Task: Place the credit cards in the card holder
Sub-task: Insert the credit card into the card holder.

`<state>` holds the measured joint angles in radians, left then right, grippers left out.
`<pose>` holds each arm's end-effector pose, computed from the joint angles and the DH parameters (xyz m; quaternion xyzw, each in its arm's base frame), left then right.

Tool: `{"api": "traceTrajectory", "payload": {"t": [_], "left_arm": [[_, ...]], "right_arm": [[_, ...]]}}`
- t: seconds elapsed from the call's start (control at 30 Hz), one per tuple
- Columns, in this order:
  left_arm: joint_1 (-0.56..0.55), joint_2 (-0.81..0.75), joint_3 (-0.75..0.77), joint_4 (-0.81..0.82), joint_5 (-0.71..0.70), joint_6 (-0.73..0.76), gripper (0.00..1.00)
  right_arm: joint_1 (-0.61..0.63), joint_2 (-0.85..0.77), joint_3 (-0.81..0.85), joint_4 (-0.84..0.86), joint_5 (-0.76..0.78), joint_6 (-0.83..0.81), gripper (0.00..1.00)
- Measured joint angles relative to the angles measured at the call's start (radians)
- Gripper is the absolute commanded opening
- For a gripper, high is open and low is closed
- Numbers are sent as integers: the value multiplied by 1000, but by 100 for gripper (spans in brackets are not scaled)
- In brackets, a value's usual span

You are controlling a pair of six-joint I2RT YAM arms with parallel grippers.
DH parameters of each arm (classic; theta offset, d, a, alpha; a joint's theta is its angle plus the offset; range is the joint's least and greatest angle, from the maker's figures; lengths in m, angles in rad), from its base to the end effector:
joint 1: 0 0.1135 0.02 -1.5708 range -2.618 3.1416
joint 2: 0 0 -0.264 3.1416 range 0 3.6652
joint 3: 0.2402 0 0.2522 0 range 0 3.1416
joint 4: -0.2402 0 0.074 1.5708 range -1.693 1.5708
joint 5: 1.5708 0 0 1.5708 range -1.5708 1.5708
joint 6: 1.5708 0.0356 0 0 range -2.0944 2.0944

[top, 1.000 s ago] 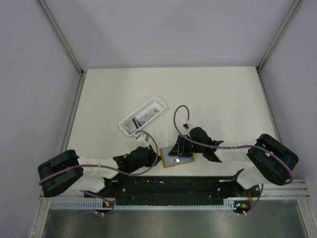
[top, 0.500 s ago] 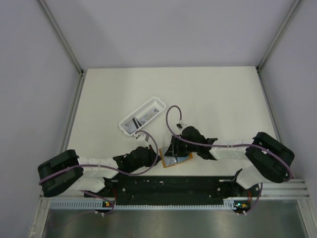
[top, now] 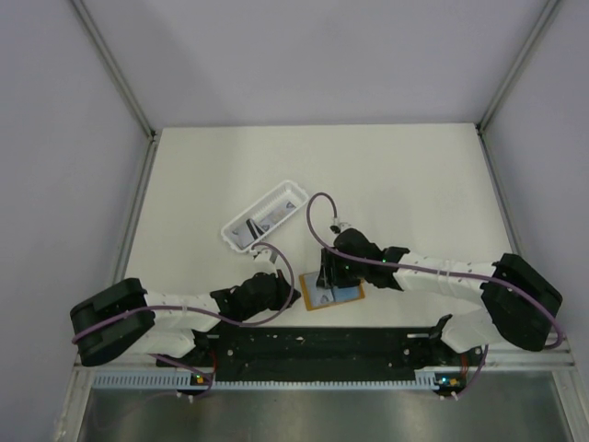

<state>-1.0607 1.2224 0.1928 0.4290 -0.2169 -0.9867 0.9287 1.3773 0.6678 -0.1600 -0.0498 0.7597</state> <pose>0.1030 -0.1684 0.1211 -0.0179 0.8807 -0.3461 0.3229 0.1572 0.2132 0.1748 -0.0878 0.9348 0.2722 0.2107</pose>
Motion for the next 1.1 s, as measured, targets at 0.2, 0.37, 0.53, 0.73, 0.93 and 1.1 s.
{"api": "traceTrajectory", "payload": {"t": [0.2, 0.37, 0.53, 0.73, 0.93, 1.1], "left_arm": [[0, 0, 0, 0, 1, -1, 0], [0, 0, 0, 0, 2, -2, 0], [0, 3, 0, 2, 5, -2, 0], [0, 31, 15, 17, 22, -2, 0], [0, 41, 21, 20, 29, -2, 0], [0, 44, 23, 21, 31, -2, 0]], "right_arm": [[0, -20, 15, -90, 60, -22, 53], [0, -24, 15, -118, 76, -30, 53], [0, -24, 14, -97, 66, -35, 53], [0, 0, 13, -48, 44, -34, 53], [0, 47, 13, -12, 15, -34, 52], [0, 69, 12, 32, -24, -31, 51]]}}
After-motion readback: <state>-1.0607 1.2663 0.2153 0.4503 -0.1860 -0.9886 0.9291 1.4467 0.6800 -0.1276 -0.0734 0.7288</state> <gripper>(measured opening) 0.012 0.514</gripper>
